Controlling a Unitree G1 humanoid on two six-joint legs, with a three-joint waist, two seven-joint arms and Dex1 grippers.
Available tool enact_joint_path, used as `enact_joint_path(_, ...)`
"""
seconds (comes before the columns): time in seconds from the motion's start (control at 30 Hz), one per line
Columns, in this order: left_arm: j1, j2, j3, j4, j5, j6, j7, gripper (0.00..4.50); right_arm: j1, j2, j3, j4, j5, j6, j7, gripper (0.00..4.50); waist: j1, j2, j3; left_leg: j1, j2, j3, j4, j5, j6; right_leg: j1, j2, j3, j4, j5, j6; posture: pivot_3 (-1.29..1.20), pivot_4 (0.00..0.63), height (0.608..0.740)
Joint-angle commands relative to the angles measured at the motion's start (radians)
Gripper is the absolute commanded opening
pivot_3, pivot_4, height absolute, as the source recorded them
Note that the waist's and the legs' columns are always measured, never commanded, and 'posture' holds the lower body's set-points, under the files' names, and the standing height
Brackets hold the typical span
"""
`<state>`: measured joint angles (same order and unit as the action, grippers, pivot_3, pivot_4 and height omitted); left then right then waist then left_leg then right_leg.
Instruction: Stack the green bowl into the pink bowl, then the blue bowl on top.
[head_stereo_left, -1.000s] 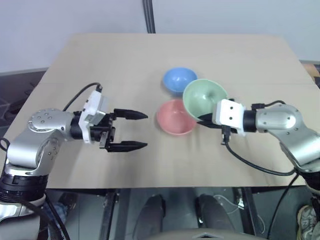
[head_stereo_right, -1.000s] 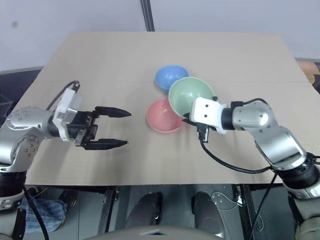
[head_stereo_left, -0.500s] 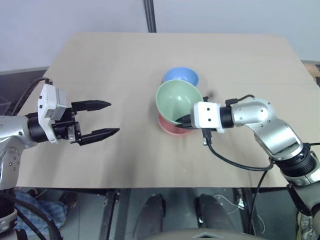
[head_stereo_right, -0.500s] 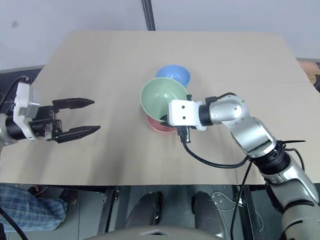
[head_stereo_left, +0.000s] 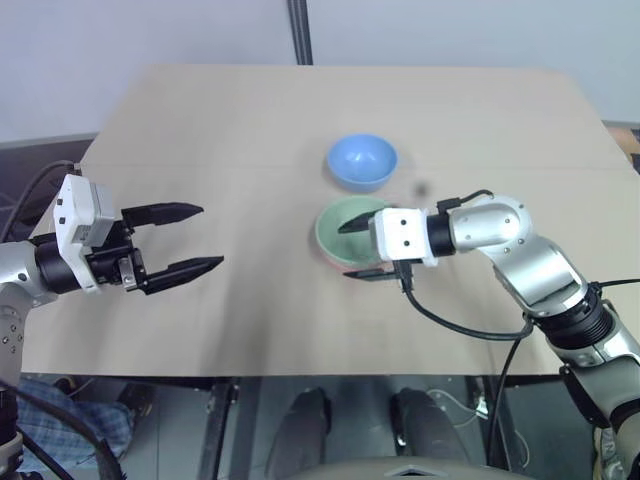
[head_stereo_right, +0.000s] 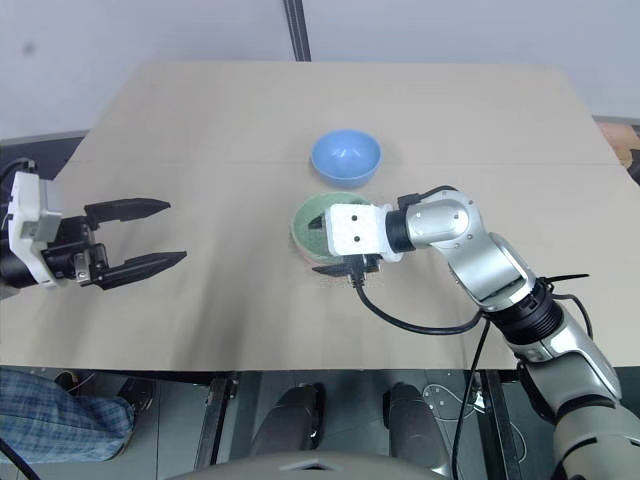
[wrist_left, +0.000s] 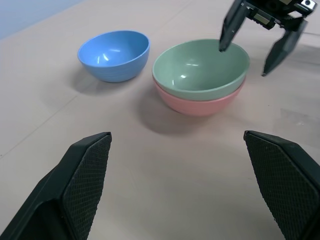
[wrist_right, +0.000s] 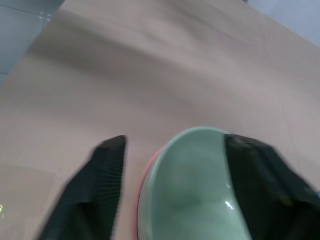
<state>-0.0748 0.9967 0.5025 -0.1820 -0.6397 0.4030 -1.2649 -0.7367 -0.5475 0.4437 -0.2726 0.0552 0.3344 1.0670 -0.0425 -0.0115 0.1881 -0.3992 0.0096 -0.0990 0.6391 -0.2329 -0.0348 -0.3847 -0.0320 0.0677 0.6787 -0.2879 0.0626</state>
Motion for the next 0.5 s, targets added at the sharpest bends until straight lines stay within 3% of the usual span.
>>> enact_joint_path(0.03,-0.01,0.004,0.002,-0.009,0.0,-0.02,0.0,4.5,-0.045,0.022,-0.057,-0.001,0.003,-0.007,-0.035,3.65,0.0,0.0,0.0,0.0,0.0,0.0,0.0,0.0,0.0,0.0,0.0,0.0,0.0,0.0,0.0,0.0,0.15,0.74)
enact_joint_path(0.23,-0.022,-0.003,-0.011,-0.004,-0.001,-0.027,0.005,4.5,-0.167,0.08,-0.147,0.109,0.055,0.076,-0.083,3.65,-0.002,0.0,0.0,0.0,0.0,0.0,0.0,0.0,0.0,-0.001,0.0,0.0,0.001,0.0,0.0,0.0,0.15,0.74)
enact_joint_path(0.5,-0.03,-0.041,-0.011,-0.002,0.016,-0.019,0.103,4.5,-0.312,0.17,-0.139,0.425,-0.049,0.059,-0.231,3.65,-0.002,0.0,0.0,-0.002,0.0,0.001,-0.002,0.0,0.0,-0.004,0.0,0.001,0.001,0.0,0.0,0.0,0.15,0.74)
